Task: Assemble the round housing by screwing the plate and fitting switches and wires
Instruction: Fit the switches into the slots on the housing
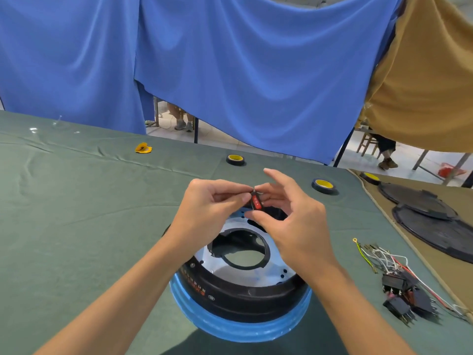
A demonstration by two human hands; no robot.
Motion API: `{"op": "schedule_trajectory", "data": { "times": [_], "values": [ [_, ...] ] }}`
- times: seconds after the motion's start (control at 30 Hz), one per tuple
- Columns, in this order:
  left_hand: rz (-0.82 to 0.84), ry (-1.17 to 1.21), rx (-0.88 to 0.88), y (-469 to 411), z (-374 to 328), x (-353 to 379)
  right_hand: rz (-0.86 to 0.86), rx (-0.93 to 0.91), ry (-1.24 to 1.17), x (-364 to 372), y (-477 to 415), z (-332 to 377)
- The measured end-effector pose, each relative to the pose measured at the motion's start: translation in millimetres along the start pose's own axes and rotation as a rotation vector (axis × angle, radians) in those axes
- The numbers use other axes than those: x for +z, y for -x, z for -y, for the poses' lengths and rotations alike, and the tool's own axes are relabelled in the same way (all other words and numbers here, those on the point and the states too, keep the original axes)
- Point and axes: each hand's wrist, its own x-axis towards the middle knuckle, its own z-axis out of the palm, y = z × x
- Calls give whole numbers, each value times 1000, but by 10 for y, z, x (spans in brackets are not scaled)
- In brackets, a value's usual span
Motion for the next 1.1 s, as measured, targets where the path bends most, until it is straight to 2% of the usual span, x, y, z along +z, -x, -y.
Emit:
{"op": "schedule_trajectory", "data": {
  "times": [0.13,0.23,0.53,1.1],
  "values": [
    [-3,35,-11,0,44,-11,99,68,-120,-42,-44,-47],
    [8,78,7,18,49,-27,97,92,-210,-52,-28,-50],
    [51,173,19,46,46,-64,57,-5,-151,-45,40,-23],
    [41,216,53,52,54,-83,45,-49,-79,-29,52,4]
  ]
}}
